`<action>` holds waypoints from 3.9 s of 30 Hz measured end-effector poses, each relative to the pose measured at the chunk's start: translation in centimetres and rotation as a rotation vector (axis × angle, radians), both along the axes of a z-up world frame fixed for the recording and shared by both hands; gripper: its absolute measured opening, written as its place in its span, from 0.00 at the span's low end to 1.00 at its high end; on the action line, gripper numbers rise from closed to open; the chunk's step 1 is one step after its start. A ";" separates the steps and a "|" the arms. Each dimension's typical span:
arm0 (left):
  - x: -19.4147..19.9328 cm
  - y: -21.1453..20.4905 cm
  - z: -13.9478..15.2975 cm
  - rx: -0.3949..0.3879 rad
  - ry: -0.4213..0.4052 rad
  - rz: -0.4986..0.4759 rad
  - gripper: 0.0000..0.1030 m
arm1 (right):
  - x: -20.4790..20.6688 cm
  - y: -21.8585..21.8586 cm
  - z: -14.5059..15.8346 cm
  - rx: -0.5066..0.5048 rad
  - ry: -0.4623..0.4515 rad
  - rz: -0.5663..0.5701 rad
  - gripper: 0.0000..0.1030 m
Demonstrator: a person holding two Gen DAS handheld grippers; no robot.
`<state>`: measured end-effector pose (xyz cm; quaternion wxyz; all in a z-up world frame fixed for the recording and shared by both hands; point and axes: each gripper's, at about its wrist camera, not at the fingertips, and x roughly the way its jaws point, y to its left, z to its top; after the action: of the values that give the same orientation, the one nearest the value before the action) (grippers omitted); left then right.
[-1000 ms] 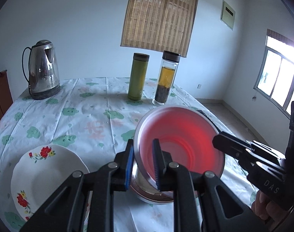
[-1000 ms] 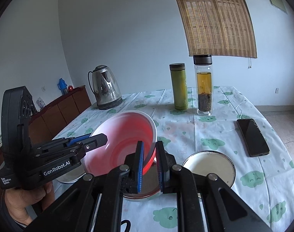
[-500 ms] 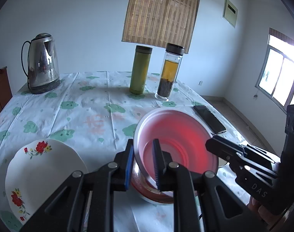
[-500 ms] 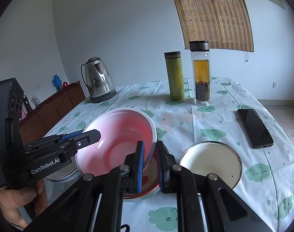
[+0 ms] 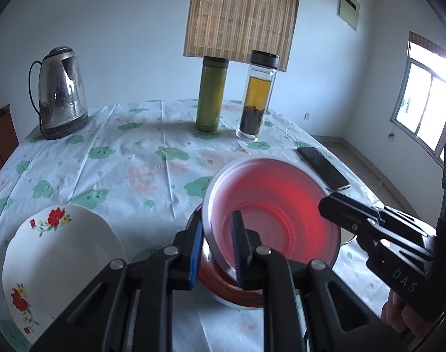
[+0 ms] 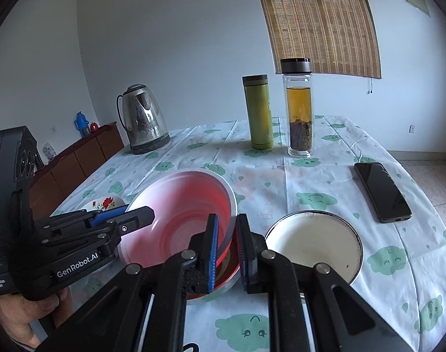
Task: Organize plates and bowls
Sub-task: 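Lower the pink bowl into the red-rimmed bowl and open the right gripper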
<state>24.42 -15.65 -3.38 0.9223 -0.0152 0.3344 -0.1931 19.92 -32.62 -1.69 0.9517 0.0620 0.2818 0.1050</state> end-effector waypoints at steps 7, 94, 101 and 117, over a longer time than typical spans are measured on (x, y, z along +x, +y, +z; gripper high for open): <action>0.2 0.1 -0.4 0.002 0.010 0.000 0.15 | 0.4 0.0 -0.6 0.001 0.015 0.000 0.13; 1.0 -0.2 -2.4 0.026 0.063 -0.016 0.15 | 1.1 0.5 -2.8 -0.054 0.078 -0.006 0.14; 0.9 -0.1 -2.3 0.026 0.060 -0.015 0.17 | 1.1 0.7 -2.8 -0.055 0.074 -0.005 0.14; 0.7 -0.1 -2.2 0.018 0.059 -0.022 0.25 | 1.0 0.7 -2.7 -0.055 0.068 0.000 0.14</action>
<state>25.11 -15.76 -5.60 0.9100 -0.0086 0.3633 -0.1998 20.96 -31.90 -4.39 0.9429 0.0394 0.3170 0.0948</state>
